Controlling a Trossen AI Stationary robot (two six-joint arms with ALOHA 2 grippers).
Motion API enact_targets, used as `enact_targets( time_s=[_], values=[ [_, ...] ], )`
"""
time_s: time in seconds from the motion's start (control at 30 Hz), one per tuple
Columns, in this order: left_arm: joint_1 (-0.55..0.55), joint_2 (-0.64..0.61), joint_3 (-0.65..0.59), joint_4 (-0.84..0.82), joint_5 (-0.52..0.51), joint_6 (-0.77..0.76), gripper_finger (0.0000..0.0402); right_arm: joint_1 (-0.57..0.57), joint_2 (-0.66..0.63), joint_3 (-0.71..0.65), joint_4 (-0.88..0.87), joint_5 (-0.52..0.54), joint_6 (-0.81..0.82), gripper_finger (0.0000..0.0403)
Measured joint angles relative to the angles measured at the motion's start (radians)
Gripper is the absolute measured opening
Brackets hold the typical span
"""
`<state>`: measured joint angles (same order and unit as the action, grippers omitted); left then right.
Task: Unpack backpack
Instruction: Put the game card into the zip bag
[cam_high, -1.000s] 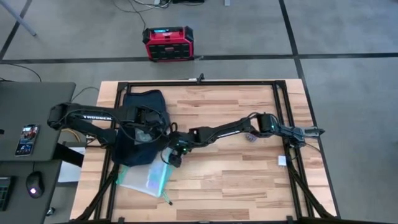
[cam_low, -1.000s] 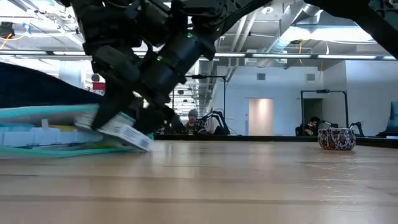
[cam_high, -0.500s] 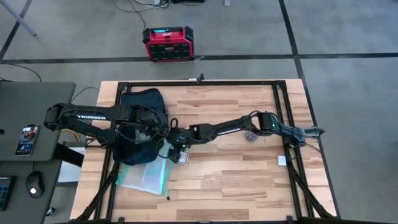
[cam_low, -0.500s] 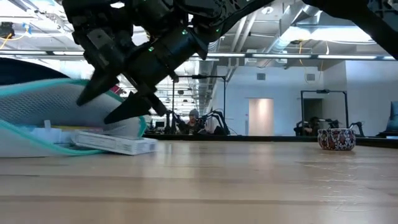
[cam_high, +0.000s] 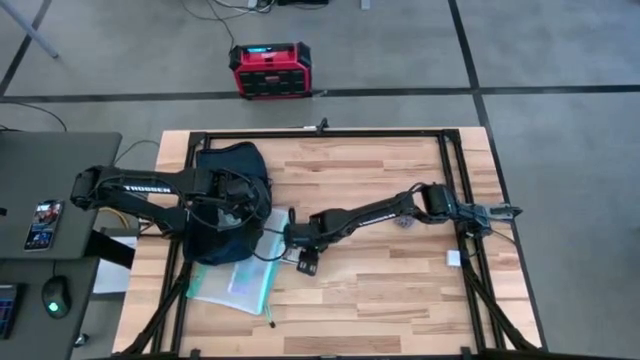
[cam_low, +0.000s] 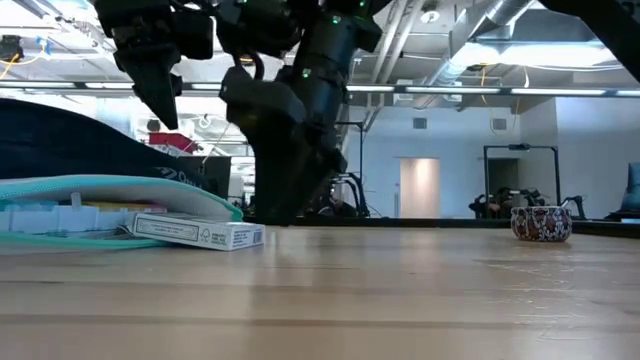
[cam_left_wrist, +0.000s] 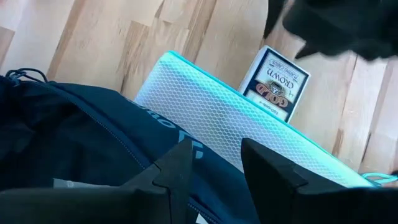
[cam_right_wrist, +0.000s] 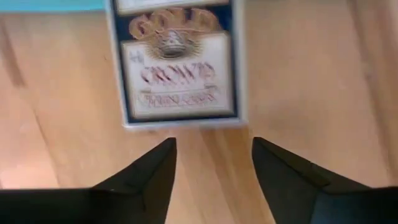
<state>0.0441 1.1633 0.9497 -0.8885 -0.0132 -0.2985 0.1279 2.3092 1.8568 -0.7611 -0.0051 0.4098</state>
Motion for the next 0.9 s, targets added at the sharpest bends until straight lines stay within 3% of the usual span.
enact_targets(
  time_s=[0.13,0.37,0.7,0.8,0.9],
  values=[
    [0.000,0.000,0.000,0.005,0.000,-0.001,0.0125,0.010,0.002,-0.044,0.200,0.005,0.001,0.0170],
    [0.000,-0.001,0.000,0.001,0.000,-0.017,0.0125,-0.004,0.063,-0.061,0.402,0.005,0.002,0.0120],
    [0.000,-0.001,0.000,0.012,0.000,-0.061,0.0125,-0.035,0.087,-0.063,0.708,0.005,-0.001,0.0107],
    [0.000,-0.001,0.000,0.014,0.000,-0.062,0.0125,-0.050,0.087,-0.061,0.709,0.004,-0.003,0.0107],
    [0.000,-0.001,0.000,0.015,-0.001,-0.058,0.0125,-0.060,0.061,-0.063,0.530,-0.013,-0.015,0.0107]
  ],
)
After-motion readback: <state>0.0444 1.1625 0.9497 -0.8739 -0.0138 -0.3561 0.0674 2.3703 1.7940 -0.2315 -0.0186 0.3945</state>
